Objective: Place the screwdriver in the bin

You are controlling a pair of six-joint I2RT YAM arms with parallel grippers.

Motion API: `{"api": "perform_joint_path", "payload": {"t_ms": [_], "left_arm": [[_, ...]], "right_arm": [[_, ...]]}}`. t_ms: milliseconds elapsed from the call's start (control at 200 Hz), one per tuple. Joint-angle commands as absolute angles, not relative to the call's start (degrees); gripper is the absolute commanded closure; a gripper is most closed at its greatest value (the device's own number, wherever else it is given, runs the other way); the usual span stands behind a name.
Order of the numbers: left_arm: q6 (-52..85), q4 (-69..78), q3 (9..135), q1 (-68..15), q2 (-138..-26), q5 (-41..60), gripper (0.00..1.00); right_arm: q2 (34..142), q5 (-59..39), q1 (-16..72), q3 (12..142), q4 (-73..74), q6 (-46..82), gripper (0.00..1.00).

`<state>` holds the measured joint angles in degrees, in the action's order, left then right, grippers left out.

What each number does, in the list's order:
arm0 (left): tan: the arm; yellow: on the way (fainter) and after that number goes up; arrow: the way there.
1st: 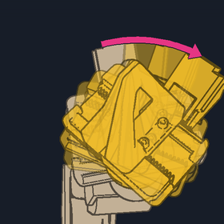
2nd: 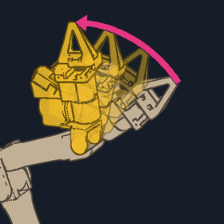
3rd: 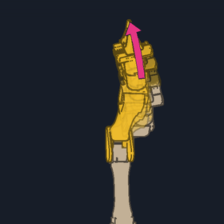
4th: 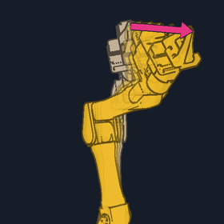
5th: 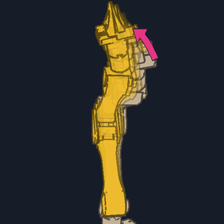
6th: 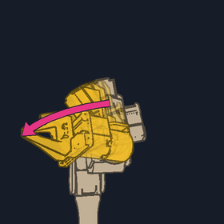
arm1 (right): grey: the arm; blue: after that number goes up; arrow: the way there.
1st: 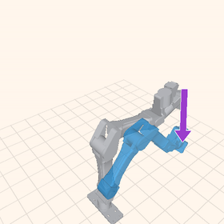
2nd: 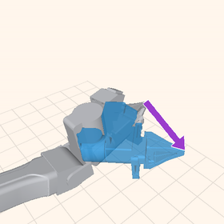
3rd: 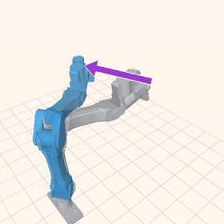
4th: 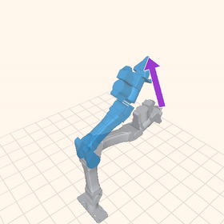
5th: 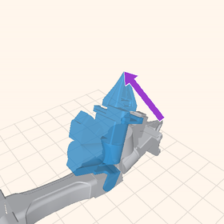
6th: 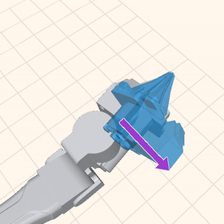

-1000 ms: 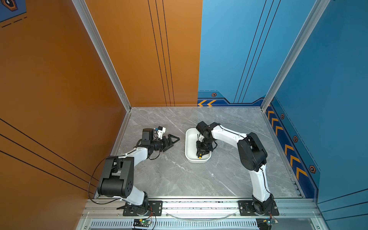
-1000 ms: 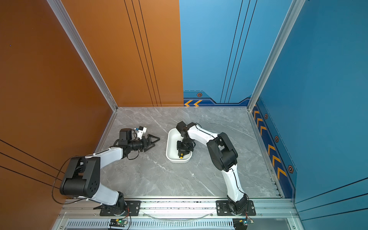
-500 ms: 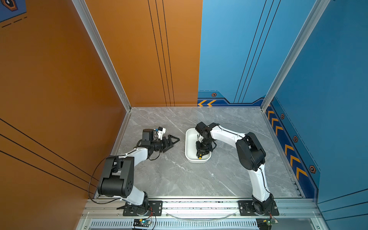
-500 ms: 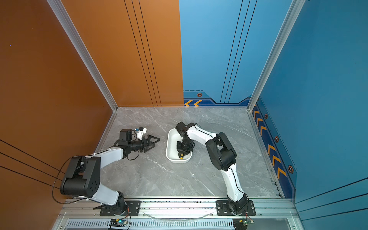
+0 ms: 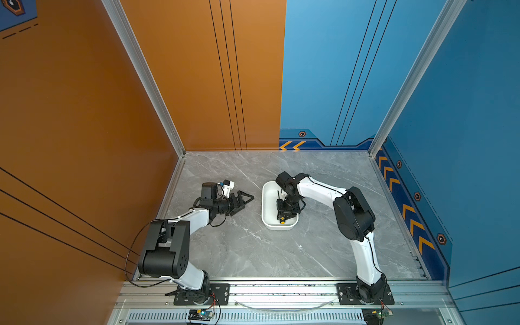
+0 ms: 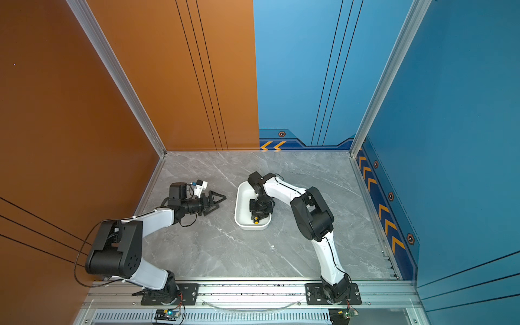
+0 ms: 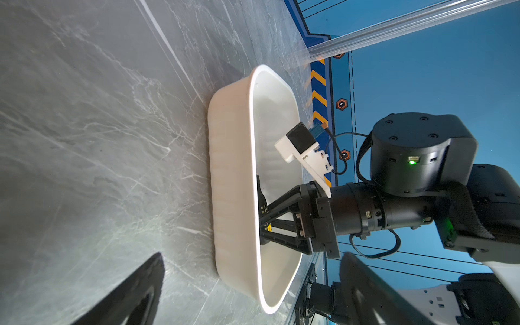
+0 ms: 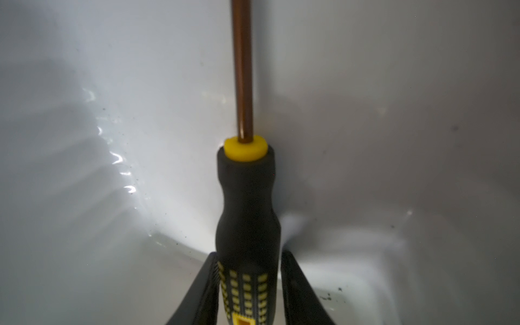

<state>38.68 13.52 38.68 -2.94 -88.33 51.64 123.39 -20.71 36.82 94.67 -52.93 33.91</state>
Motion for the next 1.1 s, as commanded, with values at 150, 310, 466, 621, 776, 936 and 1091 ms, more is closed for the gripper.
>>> {"api": "perform_joint_path", "payload": {"t_ms": [150, 310, 466, 621, 776, 936, 1091], "left_arm": [[37.31, 14.15, 37.52, -2.64, -87.90, 50.21, 0.02], [35.57, 13.62, 36.34, -2.61, -82.95, 45.31, 0.02], [30.19, 10.29, 35.70, -2.81, -76.63, 37.90, 0.02], [26.02, 10.26, 33.67, -3.33, -69.25, 31.35, 0.02], [21.01, 10.70, 30.11, -3.82, -60.46, 20.50, 0.02], [15.43, 12.26, 25.93, -3.69, -53.66, 10.40, 0.02], [12.28, 16.01, 23.46, -3.25, -52.88, 6.59, 0.02]], "right_arm": [[115.60, -19.28, 37.29, 97.22, -57.10, 30.85, 0.54], [110.18, -17.61, 36.46, 97.00, -59.26, 24.92, 0.51], [102.30, -6.88, 34.29, 94.15, -59.41, 19.44, 0.50], [94.00, 5.28, 30.60, 88.71, -56.05, 11.64, 0.48], [84.51, 7.51, 21.76, 75.95, -42.96, 5.27, 0.47], [75.03, -0.11, 11.46, 60.44, -25.88, 4.19, 0.45], [69.15, -0.44, 6.60, 49.50, -12.68, 2.70, 0.44]]}}
